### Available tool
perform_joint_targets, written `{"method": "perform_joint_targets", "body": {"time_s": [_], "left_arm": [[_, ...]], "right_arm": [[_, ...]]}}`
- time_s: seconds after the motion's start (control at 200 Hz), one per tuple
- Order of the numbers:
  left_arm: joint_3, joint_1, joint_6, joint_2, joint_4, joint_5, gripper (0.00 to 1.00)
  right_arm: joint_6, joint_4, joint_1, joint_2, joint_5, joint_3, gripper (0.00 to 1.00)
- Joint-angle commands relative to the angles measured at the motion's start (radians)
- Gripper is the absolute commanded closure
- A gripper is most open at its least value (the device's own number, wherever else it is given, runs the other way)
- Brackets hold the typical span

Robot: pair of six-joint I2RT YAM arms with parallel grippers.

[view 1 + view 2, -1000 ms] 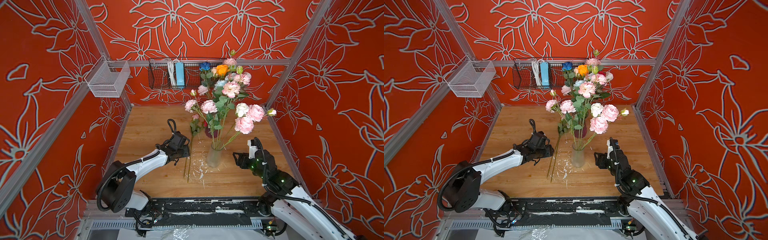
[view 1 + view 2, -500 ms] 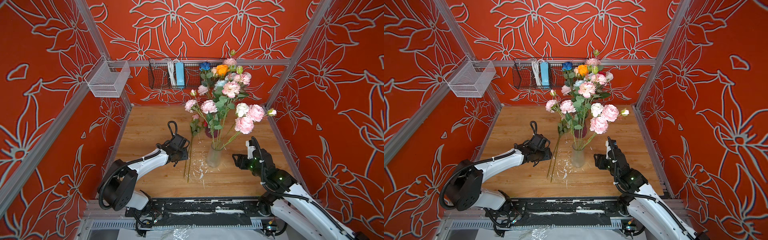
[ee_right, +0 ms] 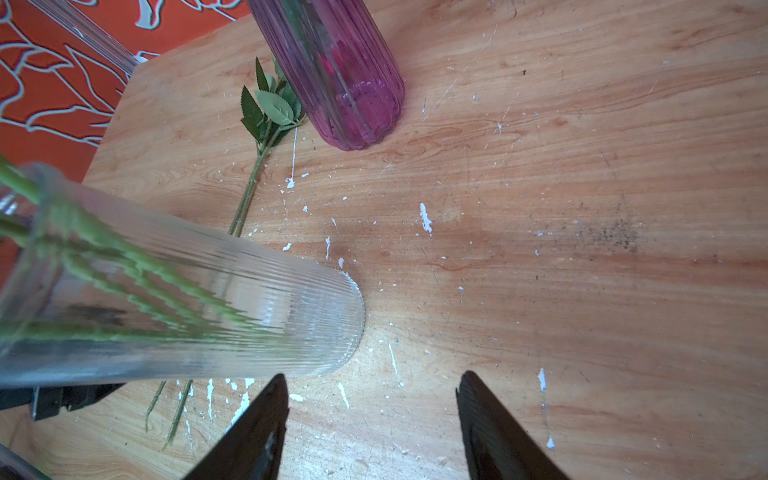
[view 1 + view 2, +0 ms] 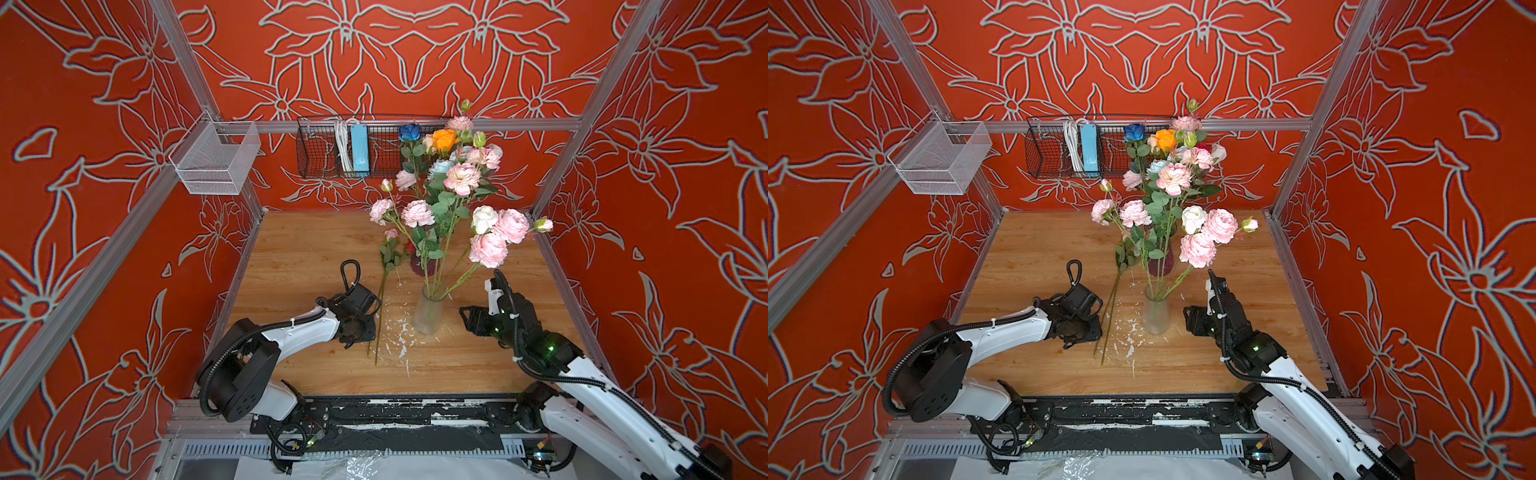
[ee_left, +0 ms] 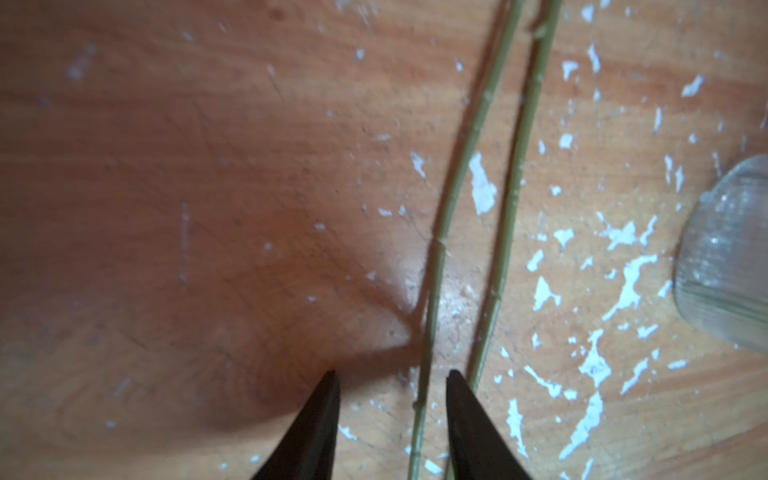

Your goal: Arrange the flowers into the vase

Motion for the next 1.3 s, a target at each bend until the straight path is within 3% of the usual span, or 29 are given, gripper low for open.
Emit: {"method": "perform_joint_targets", "body": {"time_s": [0.0, 0.21, 0.445, 0.555, 0.811, 1.146, 1.296], "left_arm": [[-0.012, -0.024, -0.055, -0.017, -0.076, 0.024, 0.58], [-0.046, -0.12, -0.155, -0.043, -0.146, -0.057, 0.65], [-0.038, -0.127, -0.156, 0.015, -0.132, -0.121, 0.84], [0.008, -0.127, -0.149, 0.033, -0.158, -0.143, 1.0], [0.061, -0.127, -0.17, -0.122, -0.236, -0.274, 1.0], [0.047, -0.127, -0.153, -0.309, -0.278, -0.349, 1.0], [0.07, -0.127, -0.081, -0.387, -0.264, -0.389, 1.0]], "right_arm": [[0.024, -0.001, -0.007, -0.03, 0.013, 0.005, 0.34], [0.027, -0.013, -0.009, -0.085, 0.03, -0.024, 0.34], [0.023, -0.003, -0.01, -0.117, 0.016, -0.038, 0.34], [0.008, -0.028, -0.012, -0.141, 0.026, -0.025, 0.34], [0.007, -0.054, -0.011, -0.213, 0.051, -0.03, 0.34], [0.021, -0.028, -0.011, -0.201, 0.034, -0.032, 0.34], [0.021, -0.024, -0.012, -0.18, 0.027, -0.023, 0.34]]}}
